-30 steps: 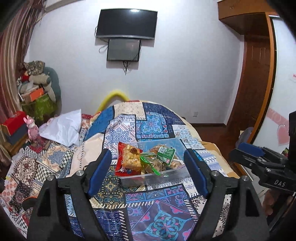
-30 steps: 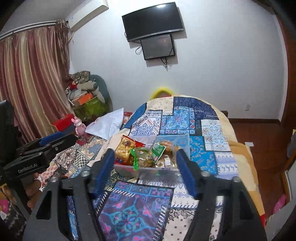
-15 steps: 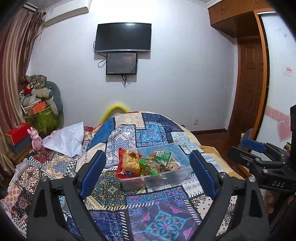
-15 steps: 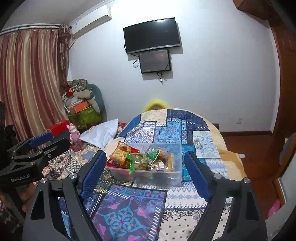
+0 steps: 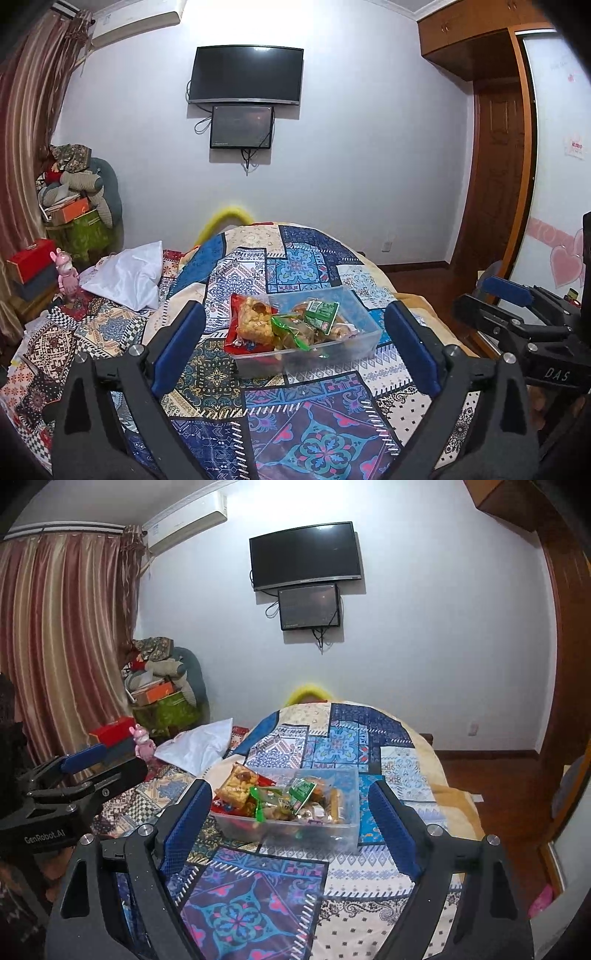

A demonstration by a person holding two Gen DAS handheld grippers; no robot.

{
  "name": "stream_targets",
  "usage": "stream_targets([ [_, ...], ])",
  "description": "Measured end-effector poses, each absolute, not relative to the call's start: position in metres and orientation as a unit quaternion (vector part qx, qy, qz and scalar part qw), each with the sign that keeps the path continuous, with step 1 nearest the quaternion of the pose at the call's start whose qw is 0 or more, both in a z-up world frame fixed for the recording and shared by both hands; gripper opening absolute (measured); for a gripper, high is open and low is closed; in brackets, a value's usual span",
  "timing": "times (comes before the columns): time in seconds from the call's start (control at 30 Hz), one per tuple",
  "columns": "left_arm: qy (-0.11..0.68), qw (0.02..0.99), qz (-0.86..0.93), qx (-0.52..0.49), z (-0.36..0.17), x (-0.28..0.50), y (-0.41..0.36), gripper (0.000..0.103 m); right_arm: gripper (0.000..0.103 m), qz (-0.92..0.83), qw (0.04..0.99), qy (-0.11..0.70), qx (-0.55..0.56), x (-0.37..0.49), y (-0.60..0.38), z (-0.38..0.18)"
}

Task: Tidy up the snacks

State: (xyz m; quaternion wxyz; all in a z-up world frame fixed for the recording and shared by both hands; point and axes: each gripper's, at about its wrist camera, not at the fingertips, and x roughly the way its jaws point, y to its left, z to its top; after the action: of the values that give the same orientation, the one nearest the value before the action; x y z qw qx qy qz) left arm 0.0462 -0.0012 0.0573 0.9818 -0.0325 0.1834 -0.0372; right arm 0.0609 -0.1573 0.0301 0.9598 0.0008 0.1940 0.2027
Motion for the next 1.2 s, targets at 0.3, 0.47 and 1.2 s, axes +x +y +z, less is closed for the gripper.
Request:
stream_targets([
  [0.3,0.192,0.98,-0.04,-0.044,0.0542,0.0477,0.0011,0.103,0.086,0.203,0.96,0.193,-0.001,0.0587,-0.1563,0.0305],
  [0.47,0.194,0.979,-0.041,-0.042,0.053,0.0484,0.0009,0.103,0.086,0.203,0.96,0.192,0.0,0.0577,-0.1557,0.0315],
  [1.2,0.188,0.98,-0.04,-0.041,0.0558,0.0449,-0.0029,0.103,0.087,0.205,0.96,0.191,0.001,0.0558,-0.1526,0.0344],
])
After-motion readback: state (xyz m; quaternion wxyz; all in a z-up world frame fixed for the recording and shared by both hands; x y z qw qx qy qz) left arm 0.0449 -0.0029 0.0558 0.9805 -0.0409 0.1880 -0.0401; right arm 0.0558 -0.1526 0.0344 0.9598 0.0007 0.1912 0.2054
